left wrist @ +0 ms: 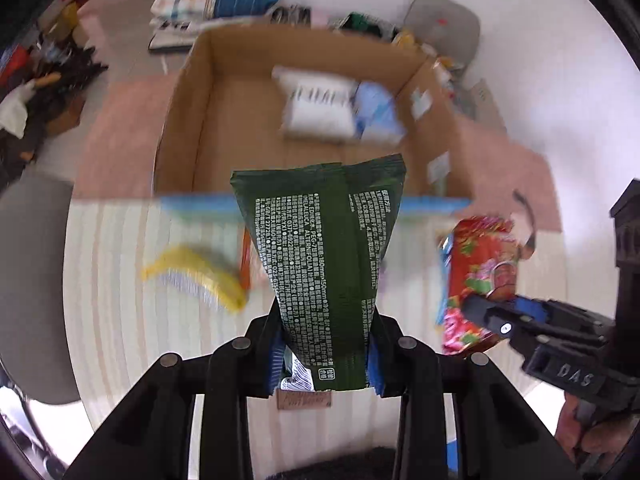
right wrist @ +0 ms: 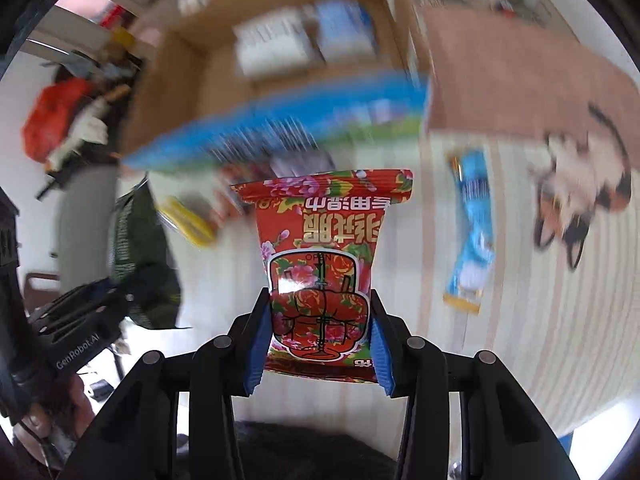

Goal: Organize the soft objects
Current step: 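Lower both bags into the box beside the white bag and release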

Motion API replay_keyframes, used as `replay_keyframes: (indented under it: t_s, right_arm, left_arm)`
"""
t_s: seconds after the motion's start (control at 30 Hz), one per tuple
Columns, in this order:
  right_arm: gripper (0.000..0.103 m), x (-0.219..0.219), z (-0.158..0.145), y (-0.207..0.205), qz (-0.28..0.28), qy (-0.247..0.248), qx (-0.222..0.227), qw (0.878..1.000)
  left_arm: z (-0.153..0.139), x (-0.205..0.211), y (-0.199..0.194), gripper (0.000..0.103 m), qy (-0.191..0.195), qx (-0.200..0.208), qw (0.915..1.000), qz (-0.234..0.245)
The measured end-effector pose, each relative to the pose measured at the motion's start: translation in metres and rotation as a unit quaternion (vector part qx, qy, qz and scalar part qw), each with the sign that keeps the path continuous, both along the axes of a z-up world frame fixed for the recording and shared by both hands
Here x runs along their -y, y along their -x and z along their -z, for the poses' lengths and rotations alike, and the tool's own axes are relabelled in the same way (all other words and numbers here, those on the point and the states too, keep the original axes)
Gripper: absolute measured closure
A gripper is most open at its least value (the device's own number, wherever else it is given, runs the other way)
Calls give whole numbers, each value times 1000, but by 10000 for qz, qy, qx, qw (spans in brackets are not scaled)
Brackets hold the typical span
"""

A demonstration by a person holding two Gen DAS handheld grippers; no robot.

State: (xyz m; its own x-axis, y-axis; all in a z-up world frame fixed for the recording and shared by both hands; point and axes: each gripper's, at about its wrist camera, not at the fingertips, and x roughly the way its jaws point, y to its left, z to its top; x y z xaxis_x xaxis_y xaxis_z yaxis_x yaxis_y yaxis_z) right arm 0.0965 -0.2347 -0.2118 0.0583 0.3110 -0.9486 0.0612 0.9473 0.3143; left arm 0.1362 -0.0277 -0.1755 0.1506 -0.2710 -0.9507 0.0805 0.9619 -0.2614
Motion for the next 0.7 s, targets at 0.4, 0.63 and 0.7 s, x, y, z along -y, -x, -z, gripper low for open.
replay_keyframes:
  t_s: [0.4,0.63,0.7]
  right_arm:
    - [57,10,26,-167,358,353,-4,9987]
    - [57,9,95,-197,378,703,-545,9953]
    - [57,9,110,-200,391,749,-660,9942]
  left_arm:
    - [43,-7,-205,73,-1112,-314,9931,177]
    - [103,-5,-256,73,-1228,-1103,9862,113]
    - [113,-5,-263,73,-1242,-1256,9842,134]
